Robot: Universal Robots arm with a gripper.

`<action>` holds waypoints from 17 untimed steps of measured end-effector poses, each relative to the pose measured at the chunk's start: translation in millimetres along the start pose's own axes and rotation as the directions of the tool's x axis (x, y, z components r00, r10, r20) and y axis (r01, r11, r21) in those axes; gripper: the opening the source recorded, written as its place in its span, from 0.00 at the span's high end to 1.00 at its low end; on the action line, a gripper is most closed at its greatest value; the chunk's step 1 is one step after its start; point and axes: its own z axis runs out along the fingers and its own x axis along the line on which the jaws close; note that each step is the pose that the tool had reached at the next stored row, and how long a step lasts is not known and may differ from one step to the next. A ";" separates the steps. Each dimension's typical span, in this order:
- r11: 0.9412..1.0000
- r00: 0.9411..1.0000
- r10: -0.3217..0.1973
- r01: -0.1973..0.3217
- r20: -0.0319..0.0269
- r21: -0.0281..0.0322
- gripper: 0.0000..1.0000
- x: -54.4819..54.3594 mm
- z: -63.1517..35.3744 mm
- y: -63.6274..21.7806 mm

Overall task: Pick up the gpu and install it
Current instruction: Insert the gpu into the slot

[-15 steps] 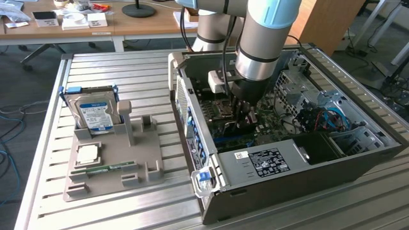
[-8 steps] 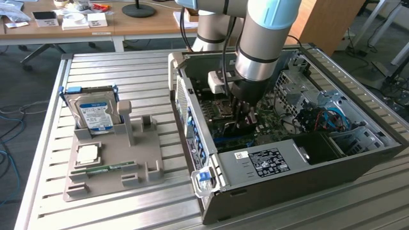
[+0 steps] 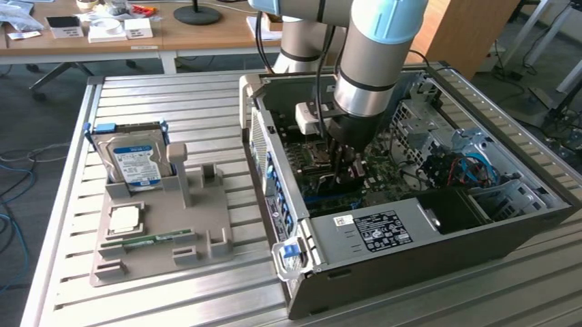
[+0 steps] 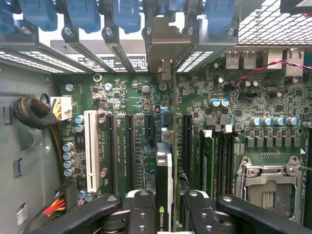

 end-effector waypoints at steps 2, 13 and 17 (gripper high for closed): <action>1.000 1.000 0.000 0.000 0.000 0.000 0.73 0.0 0.0 0.0; 1.000 1.000 0.000 0.000 0.001 0.001 0.73 0.0 2.1 0.6; 1.000 1.000 0.000 0.000 0.000 0.000 0.73 0.1 1.9 0.8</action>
